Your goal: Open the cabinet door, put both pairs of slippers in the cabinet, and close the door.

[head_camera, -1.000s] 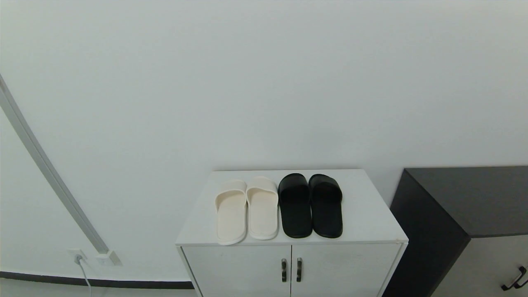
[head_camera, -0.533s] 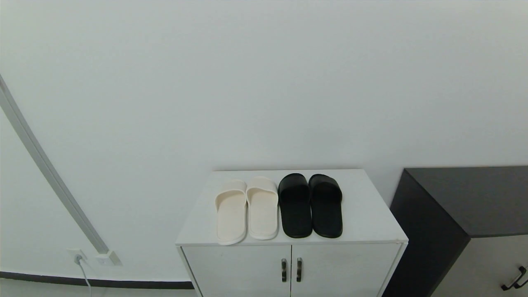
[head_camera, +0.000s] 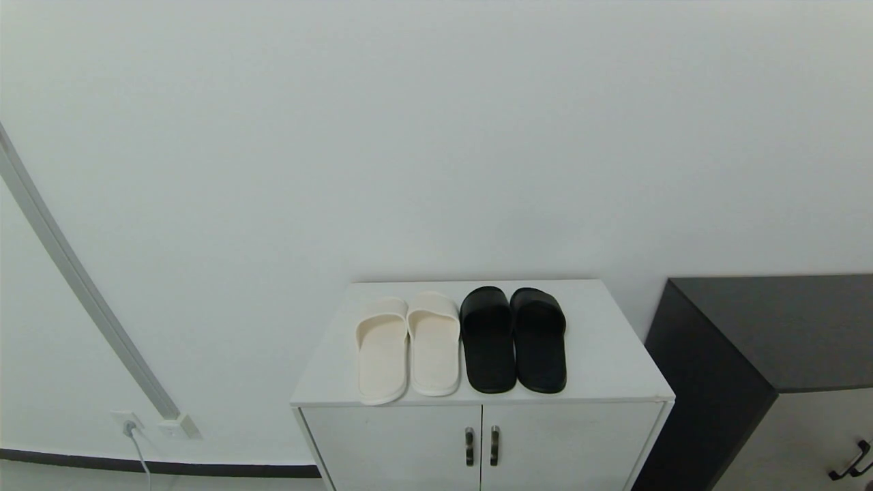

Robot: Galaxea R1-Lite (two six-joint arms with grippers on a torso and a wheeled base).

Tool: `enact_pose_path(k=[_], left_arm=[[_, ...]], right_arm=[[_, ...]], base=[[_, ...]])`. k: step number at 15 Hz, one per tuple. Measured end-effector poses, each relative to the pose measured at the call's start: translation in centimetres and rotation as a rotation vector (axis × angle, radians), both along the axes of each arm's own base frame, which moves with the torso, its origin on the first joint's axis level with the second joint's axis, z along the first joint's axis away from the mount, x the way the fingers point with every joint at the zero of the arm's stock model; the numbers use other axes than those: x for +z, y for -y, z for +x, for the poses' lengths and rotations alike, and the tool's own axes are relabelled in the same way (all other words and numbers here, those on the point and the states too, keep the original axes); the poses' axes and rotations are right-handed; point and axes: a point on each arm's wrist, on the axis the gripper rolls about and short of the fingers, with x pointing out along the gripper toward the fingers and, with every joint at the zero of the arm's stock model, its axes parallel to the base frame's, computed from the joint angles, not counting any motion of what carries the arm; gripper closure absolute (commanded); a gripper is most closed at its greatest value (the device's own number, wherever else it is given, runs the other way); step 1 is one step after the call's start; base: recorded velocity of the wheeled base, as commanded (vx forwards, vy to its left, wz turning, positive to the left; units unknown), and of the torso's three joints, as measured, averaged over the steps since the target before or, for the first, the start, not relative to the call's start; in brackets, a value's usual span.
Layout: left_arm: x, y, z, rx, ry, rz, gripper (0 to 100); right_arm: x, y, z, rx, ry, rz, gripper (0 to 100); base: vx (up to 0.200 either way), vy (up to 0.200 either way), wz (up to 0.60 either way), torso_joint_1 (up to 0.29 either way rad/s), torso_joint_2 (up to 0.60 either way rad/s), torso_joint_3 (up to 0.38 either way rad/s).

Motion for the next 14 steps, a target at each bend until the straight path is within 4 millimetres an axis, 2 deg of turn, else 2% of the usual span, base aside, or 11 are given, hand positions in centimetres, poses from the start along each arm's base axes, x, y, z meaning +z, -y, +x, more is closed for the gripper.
enact_pose_path(k=[3,5,8,11,14], left_arm=[[0.0,0.0,0.0,0.0,0.001,0.0,100],[0.0,0.0,0.0,0.0,0.001,-0.001,100],[0.0,0.0,0.0,-0.001,0.001,-0.001,100],[0.0,0.0,0.0,0.0,0.0,-0.001,100],[0.0,0.0,0.0,0.0,0.0,-0.001,100]], right_arm=[[1.3,-0.8,3.4,0.082,-0.067,0.031,0],[2.3,-2.1,5.9,0.138,-0.099,0.025,0],[3.7,-4.9,8.6,0.175,-0.121,0.042,0],[4.9,-8.9,10.7,0.202,-0.144,0.068,0],[4.8,-12.7,12.7,0.181,-0.167,0.084,0]], base=[[0.0,0.0,0.0,0.0,0.0,0.0],[0.0,0.0,0.0,0.0,0.0,0.0],[0.0,0.0,0.0,0.0,0.0,0.0],[0.0,0.0,0.0,0.0,0.0,0.0],[0.0,0.0,0.0,0.0,0.0,0.0]])
